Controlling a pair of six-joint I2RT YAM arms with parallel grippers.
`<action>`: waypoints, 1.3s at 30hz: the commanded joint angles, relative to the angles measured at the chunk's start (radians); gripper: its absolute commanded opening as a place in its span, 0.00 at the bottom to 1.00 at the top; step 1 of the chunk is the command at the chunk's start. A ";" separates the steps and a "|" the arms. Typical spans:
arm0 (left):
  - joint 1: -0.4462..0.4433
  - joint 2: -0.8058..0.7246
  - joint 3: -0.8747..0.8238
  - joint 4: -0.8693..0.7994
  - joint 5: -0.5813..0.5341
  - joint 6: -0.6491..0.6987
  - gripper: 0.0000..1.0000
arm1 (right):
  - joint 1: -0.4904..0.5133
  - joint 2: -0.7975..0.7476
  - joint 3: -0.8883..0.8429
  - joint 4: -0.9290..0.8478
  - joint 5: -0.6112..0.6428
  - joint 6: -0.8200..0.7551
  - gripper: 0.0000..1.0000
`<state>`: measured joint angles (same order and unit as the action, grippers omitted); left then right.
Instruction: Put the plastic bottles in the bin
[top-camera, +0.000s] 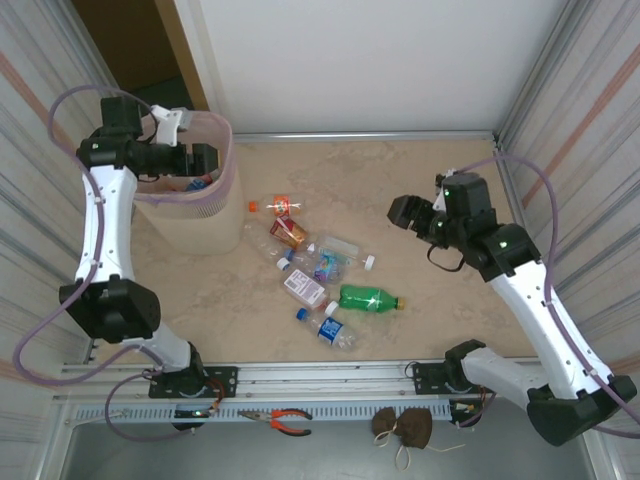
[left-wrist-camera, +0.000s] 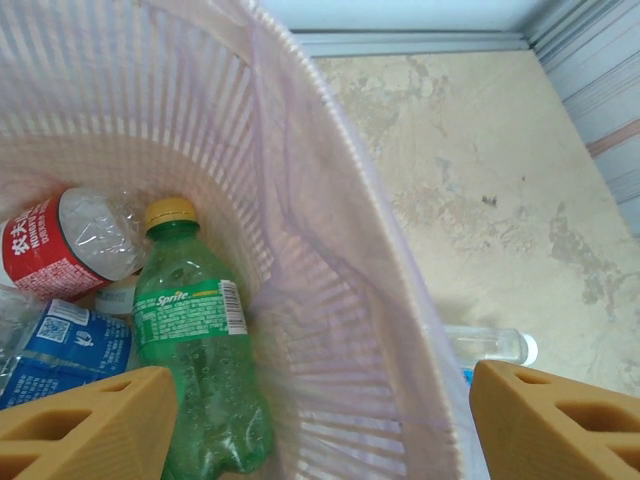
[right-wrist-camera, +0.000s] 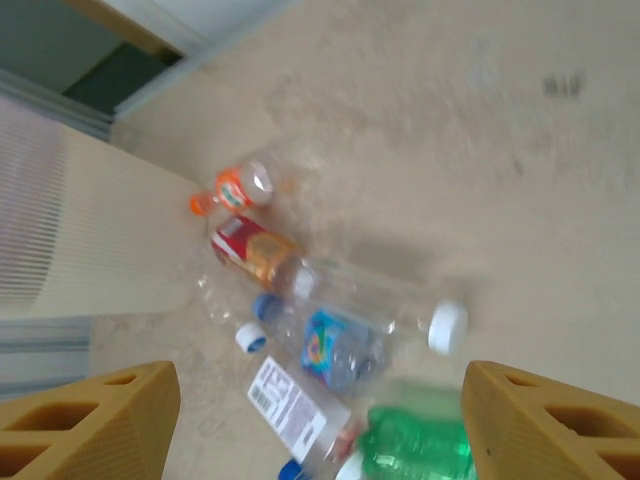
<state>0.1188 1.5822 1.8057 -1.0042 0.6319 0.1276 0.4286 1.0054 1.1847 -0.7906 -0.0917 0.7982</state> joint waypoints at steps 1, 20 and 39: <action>0.007 -0.064 -0.049 0.088 0.040 -0.054 0.77 | 0.039 -0.047 -0.068 -0.074 0.079 0.248 0.73; 0.007 -0.252 -0.233 0.250 0.116 -0.169 0.77 | 0.089 -0.184 -0.619 0.029 0.028 1.267 0.70; 0.007 -0.284 -0.241 0.250 0.111 -0.176 0.77 | 0.002 0.126 -0.723 0.374 -0.097 1.302 0.57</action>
<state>0.1188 1.3300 1.5738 -0.7574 0.7246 -0.0353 0.4519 1.1141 0.4866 -0.4446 -0.1764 2.0651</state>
